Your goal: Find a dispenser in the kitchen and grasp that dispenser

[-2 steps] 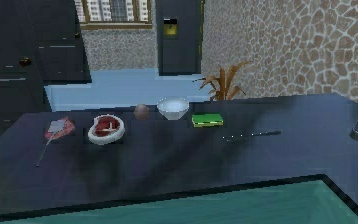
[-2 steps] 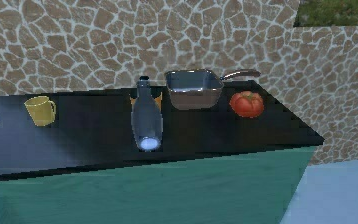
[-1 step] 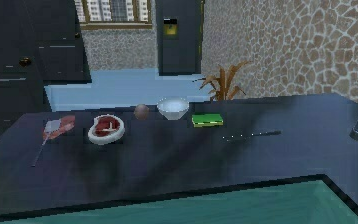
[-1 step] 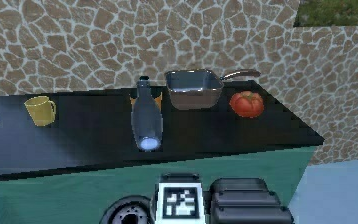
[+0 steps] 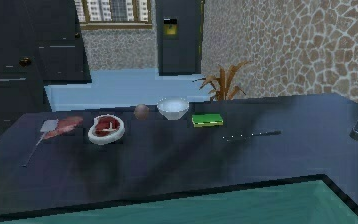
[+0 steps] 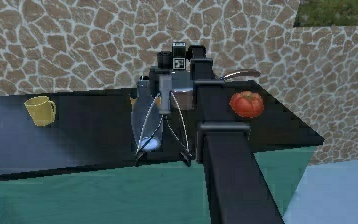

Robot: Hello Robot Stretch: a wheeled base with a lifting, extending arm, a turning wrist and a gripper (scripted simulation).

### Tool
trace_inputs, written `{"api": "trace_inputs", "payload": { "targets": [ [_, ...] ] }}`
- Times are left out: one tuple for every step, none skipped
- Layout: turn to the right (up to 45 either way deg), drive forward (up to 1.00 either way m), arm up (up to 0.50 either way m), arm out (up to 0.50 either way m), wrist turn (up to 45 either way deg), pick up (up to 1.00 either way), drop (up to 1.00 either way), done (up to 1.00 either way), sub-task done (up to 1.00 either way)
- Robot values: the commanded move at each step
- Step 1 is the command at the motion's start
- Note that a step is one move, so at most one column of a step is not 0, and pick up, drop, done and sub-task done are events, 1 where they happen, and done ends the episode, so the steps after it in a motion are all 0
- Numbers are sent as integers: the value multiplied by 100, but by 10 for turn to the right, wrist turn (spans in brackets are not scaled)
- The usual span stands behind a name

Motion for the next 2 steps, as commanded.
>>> {"api": "trace_inputs", "payload": {
  "targets": [
    [0,0,0,0,450,0,0,0,0],
    [0,0,0,0,450,0,0,0,0]
  ]
}}
